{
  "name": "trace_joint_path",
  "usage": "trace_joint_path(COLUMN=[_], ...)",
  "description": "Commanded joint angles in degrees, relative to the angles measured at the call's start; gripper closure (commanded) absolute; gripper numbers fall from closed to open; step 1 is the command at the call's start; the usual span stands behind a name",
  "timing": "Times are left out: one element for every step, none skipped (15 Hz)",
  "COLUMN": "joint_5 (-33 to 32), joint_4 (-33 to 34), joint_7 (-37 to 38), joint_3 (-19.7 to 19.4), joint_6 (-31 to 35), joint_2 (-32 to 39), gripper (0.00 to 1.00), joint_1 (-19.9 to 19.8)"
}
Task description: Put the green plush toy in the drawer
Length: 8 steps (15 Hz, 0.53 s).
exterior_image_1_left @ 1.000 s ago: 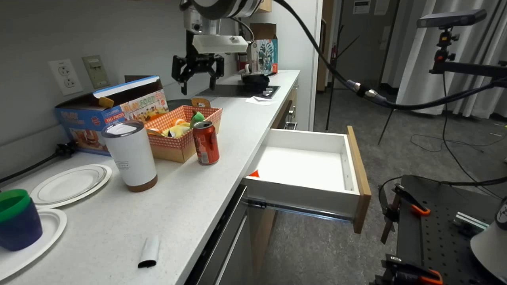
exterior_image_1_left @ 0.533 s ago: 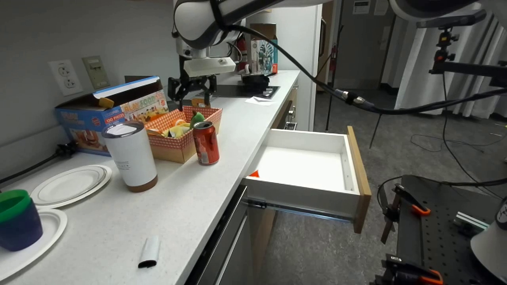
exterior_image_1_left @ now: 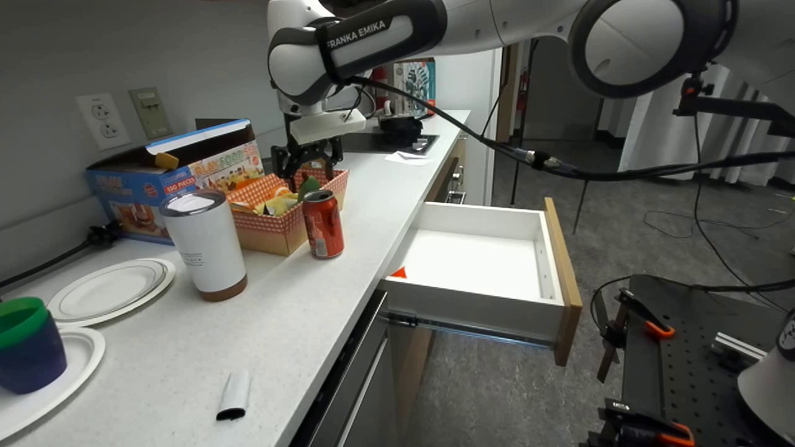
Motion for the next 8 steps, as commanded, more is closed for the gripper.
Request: trace_joint_path(joint_5=[1.16,1.26,0.88,0.79,1.17,1.19,1.23,1.29], joint_4=[9.59,10.43,10.75,11.12,11.26,11.25,10.96,10.82], joint_7=[-1.04,-1.25,-1.37,-1.51,-1.69,-1.57,-1.44,-1.50], joint_3=[-0.70,-0.60,0.54,0.56,0.96,1.05,1.14,1.25], joint_6=[-4.62,-5.08,-5.58,-5.92,-6.38,-6.46,-6.82,-7.14], joint_2=[5.44,5.87,5.95,6.00,5.74,5.34,4.64,4.03], gripper=[0.31,0.40,0.47,0.55,0.63,0.70,0.79,0.85], joint_1=[0.11,0.07,-0.53,-0.54,-0.71,-0.69,-0.63,-0.58])
